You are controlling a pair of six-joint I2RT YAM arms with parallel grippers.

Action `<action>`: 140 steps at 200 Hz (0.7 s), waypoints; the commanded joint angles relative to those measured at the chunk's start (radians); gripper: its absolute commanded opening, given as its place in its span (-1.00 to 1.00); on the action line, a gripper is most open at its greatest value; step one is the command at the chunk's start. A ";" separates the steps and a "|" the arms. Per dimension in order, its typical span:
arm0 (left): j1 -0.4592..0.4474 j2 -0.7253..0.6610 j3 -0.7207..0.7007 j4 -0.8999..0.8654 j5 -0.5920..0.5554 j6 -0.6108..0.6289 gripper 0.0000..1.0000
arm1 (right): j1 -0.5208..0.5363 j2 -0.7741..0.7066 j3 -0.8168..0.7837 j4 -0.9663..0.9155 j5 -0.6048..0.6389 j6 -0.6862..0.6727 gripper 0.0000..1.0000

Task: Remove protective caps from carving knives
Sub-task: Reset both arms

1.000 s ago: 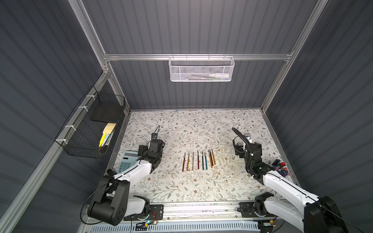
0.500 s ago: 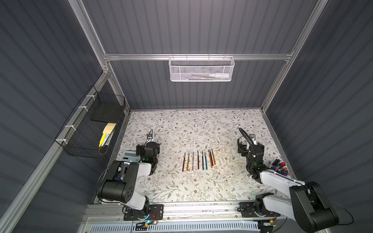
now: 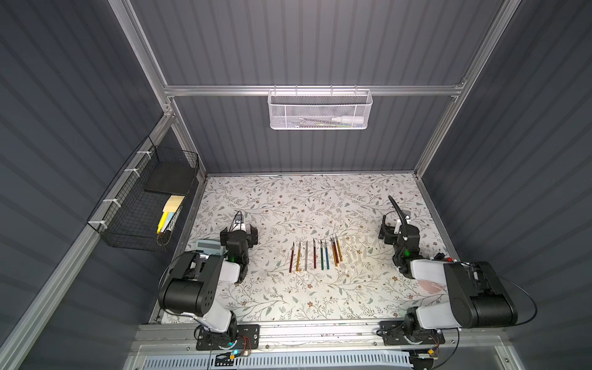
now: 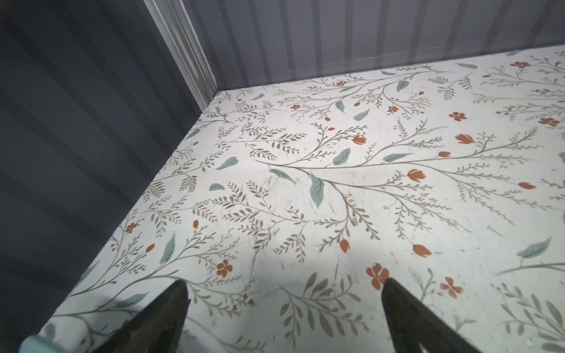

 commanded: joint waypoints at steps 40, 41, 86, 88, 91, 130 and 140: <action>0.104 0.082 0.100 -0.049 0.147 -0.077 0.99 | -0.016 0.008 0.070 -0.104 0.023 0.059 0.98; 0.104 0.083 0.099 -0.046 0.148 -0.077 0.99 | -0.016 0.008 0.070 -0.103 0.023 0.059 0.98; 0.104 0.061 0.067 -0.026 0.193 -0.064 0.99 | -0.027 -0.010 -0.006 0.020 -0.076 0.001 0.98; 0.104 0.061 0.063 -0.016 0.196 -0.062 0.99 | -0.028 -0.014 -0.013 0.032 -0.090 -0.004 0.98; 0.104 0.061 0.055 -0.005 0.203 -0.060 0.99 | -0.029 -0.019 -0.025 0.049 -0.113 -0.009 0.98; 0.104 0.064 0.060 -0.010 0.317 -0.009 0.99 | -0.037 -0.025 -0.038 0.072 -0.113 -0.004 0.98; 0.105 0.067 0.092 -0.072 0.364 0.012 0.99 | -0.046 0.002 0.008 0.024 -0.091 0.011 0.98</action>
